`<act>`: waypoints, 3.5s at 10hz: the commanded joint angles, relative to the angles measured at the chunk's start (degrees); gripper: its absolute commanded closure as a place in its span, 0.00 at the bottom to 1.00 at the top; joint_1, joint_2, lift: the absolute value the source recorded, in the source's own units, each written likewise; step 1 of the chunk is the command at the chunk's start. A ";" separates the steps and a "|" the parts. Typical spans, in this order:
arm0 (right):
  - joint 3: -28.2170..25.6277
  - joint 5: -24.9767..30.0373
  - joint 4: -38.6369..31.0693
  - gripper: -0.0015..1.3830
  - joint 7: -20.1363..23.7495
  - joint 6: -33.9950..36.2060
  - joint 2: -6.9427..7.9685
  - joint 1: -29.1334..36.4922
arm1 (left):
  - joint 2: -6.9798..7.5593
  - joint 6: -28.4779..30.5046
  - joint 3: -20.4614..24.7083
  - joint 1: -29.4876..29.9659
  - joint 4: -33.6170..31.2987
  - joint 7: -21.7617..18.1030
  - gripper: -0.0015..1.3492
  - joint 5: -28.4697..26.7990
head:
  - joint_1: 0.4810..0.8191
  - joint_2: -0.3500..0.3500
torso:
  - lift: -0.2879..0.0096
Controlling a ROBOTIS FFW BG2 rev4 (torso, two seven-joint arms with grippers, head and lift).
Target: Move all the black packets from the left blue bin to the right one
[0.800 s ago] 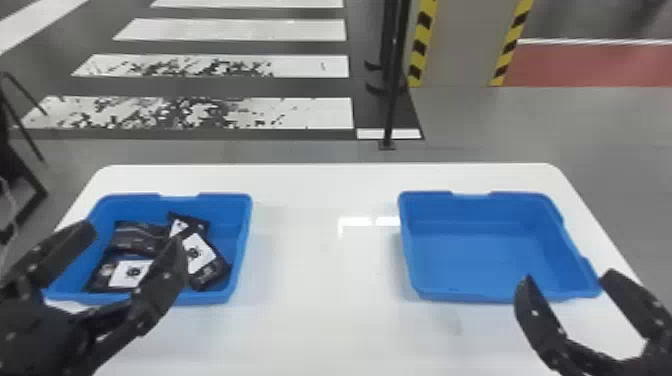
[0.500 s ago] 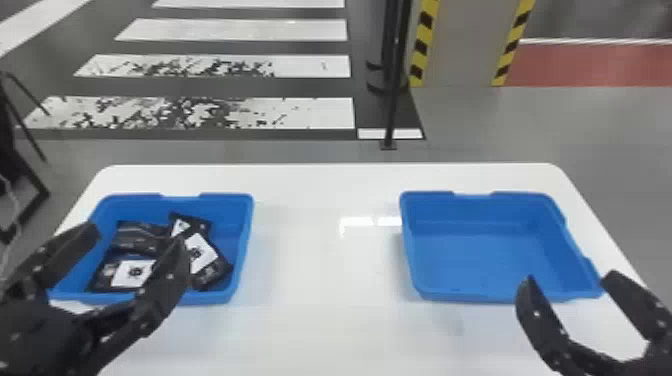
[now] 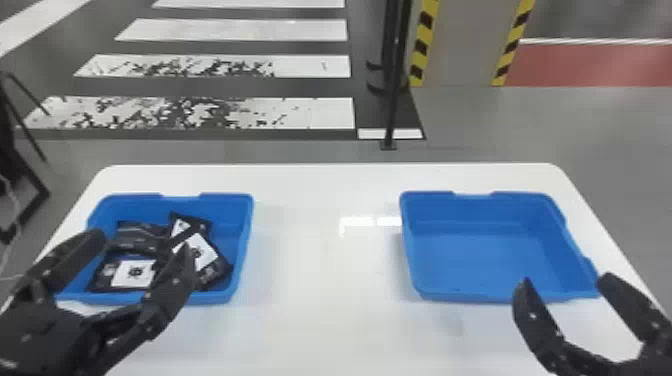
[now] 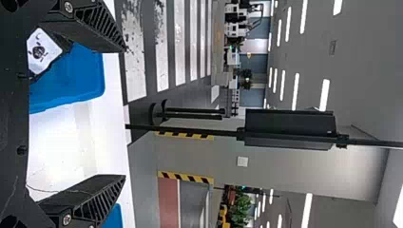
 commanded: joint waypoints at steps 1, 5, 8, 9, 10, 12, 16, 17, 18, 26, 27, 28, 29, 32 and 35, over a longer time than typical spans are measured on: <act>0.06 -0.02 0.29 0.07 0.35 0.00 0.05 -0.28 | 0.19 2.04 0.30 -0.96 0.48 0.00 0.07 -0.29 | 0.63 0.51 | 0.50; 0.18 -0.25 0.72 0.07 0.70 0.00 0.05 -0.28 | 1.33 9.07 3.50 -8.69 6.95 0.00 0.08 -0.29 | 0.63 0.57 | 0.50; 0.41 -0.94 1.14 0.07 0.70 0.00 0.05 -0.42 | 3.00 17.22 4.41 -18.54 14.55 -0.09 0.08 -1.31 | 0.63 0.64 | 0.50; 0.52 -1.05 1.28 0.07 0.70 0.00 0.05 -0.56 | 4.15 21.16 4.18 -22.05 16.94 -0.62 0.09 -1.88 | 0.63 0.66 | 0.50; 0.52 -1.17 1.42 0.07 0.70 0.00 0.05 -0.56 | 5.38 23.97 3.50 -24.86 19.47 -0.97 0.09 -2.11 | 0.63 0.68 | 0.50; 0.52 -1.28 1.42 0.07 0.70 0.00 0.05 -0.56 | 6.34 25.66 2.24 -29.64 24.39 -1.14 0.09 -4.28 | 0.63 0.68 | 0.50; 0.86 -1.28 1.84 0.07 0.79 0.00 0.05 -1.12 | 7.05 35.22 1.79 -44.69 40.14 -8.61 0.09 -11.94 | 0.63 0.72 | 0.50; 0.86 -1.28 1.98 0.07 0.79 0.00 0.05 -1.26 | 7.40 36.35 1.33 -46.66 42.39 -10.64 0.10 -13.54 | 0.63 0.74 | 0.50; 0.98 -1.28 1.98 0.07 0.79 0.00 0.05 -1.26 | 7.84 37.05 -0.27 -47.36 42.81 -11.60 0.10 -14.45 | 0.63 0.74 | 0.50; 1.09 -1.85 2.54 0.07 0.79 0.14 0.05 -1.40 | 8.89 39.86 -5.76 -53.41 50.26 -15.91 0.11 -15.48 | 0.63 0.66 | 0.50; 1.09 -1.97 2.54 0.07 0.79 0.14 0.05 -1.40 | 8.89 39.86 -5.87 -53.97 50.97 -16.26 0.13 -15.48 | 0.63 0.65 | 0.50; 1.21 -2.19 2.68 0.07 0.79 0.14 0.05 -1.54 | 8.89 40.71 -5.87 -54.68 52.37 -17.67 0.41 -15.71 | 0.63 0.65 | 0.50; 1.21 -2.65 2.82 0.07 0.79 0.14 0.05 -1.40 | 8.98 41.55 -6.33 -54.54 52.23 -18.19 0.68 -17.65 | 0.63 0.64 | 0.50; 1.32 -2.88 2.97 0.07 0.79 0.14 0.05 -1.40 | 8.89 45.49 -6.56 -54.82 51.25 -20.30 0.90 -22.68 | 0.63 0.65 | 0.50; 1.21 -3.11 2.97 0.07 0.79 0.14 0.05 -1.26 | 9.07 46.33 -2.67 -50.04 40.42 -21.27 0.90 -23.82 | 0.63 0.69 | 0.50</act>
